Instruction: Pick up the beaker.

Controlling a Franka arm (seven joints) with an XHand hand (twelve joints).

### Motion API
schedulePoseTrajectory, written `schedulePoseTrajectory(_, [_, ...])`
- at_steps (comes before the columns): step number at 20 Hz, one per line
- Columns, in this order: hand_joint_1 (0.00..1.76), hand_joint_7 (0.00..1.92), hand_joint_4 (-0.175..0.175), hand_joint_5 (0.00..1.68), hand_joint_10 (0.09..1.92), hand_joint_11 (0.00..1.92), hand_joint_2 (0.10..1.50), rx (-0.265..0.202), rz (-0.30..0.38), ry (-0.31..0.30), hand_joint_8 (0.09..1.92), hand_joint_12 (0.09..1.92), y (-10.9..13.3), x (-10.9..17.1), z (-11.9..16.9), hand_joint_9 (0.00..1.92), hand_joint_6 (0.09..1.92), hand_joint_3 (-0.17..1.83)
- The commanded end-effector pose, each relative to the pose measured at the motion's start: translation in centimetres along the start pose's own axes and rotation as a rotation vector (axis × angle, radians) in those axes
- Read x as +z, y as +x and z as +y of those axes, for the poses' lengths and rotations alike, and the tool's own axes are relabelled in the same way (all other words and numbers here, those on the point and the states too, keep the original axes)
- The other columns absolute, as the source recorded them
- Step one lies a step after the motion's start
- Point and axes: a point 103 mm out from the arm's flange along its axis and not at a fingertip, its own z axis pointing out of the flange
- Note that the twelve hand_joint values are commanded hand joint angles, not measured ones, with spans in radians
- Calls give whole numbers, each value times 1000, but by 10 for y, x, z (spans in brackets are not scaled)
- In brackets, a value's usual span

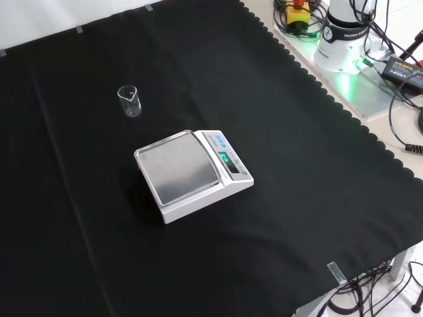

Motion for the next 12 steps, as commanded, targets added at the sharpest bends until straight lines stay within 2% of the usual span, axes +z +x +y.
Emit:
schedulePoseTrajectory(1, [303, 158, -77, 206, 749, 633, 771, 4, -3, -24, 693, 1227, -6, -3, 4, 328, 195, 555])
schedulePoseTrajectory(3, [282, 114, -72, 224, 755, 613, 811, 15, 19, -26, 688, 1256, -17, -5, 10, 306, 87, 472])
schedulePoseTrajectory(8, [263, 77, -69, 223, 754, 601, 822, 18, 28, -10, 679, 1266, -34, -2, 18, 284, 87, 430])
schedulePoseTrajectory(12, [260, 94, -67, 231, 757, 599, 821, 30, 20, 8, 687, 1267, -45, 5, 38, 287, 87, 422])
